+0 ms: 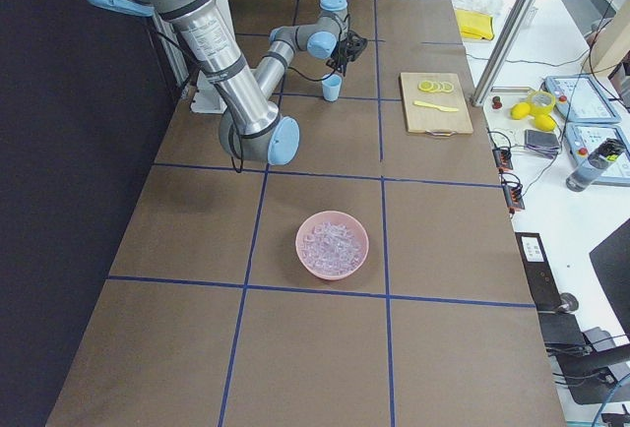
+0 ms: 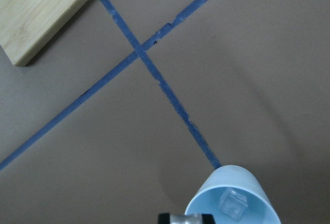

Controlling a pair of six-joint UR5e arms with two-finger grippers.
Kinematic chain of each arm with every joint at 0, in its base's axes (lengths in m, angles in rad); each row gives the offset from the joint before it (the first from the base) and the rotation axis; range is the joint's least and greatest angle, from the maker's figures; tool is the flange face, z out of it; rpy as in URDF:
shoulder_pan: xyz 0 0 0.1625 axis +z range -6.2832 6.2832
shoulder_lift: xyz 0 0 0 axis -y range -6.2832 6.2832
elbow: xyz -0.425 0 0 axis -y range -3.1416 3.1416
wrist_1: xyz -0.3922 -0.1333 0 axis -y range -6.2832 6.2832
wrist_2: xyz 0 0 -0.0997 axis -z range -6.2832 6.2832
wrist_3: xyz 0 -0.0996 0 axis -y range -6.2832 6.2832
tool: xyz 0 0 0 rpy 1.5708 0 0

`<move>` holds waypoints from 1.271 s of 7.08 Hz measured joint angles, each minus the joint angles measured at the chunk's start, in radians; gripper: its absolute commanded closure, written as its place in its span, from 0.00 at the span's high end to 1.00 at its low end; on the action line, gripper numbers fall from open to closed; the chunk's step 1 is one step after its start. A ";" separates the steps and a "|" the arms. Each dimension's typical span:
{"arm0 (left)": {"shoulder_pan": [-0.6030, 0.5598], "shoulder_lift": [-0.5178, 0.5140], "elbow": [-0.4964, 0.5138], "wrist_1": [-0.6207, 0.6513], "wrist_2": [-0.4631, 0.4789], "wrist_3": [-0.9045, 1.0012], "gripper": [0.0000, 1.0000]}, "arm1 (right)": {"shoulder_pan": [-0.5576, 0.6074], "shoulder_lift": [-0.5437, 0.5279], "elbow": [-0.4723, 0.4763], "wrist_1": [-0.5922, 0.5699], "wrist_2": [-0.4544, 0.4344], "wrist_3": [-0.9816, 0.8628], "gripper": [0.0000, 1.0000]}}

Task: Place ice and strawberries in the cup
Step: 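Carry the ice over the blue cup and release it, then return the right gripper to the pink bowl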

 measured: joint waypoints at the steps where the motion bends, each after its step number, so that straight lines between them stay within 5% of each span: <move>1: 0.000 0.000 0.000 0.000 0.000 0.000 1.00 | -0.008 0.000 -0.002 -0.001 -0.001 0.002 0.35; 7: 0.000 0.000 0.000 0.000 -0.001 0.000 1.00 | -0.034 -0.021 0.000 -0.001 0.001 0.002 0.60; 9: 0.000 0.000 0.001 0.000 0.000 0.000 1.00 | 0.032 -0.071 0.077 -0.008 0.034 -0.006 0.67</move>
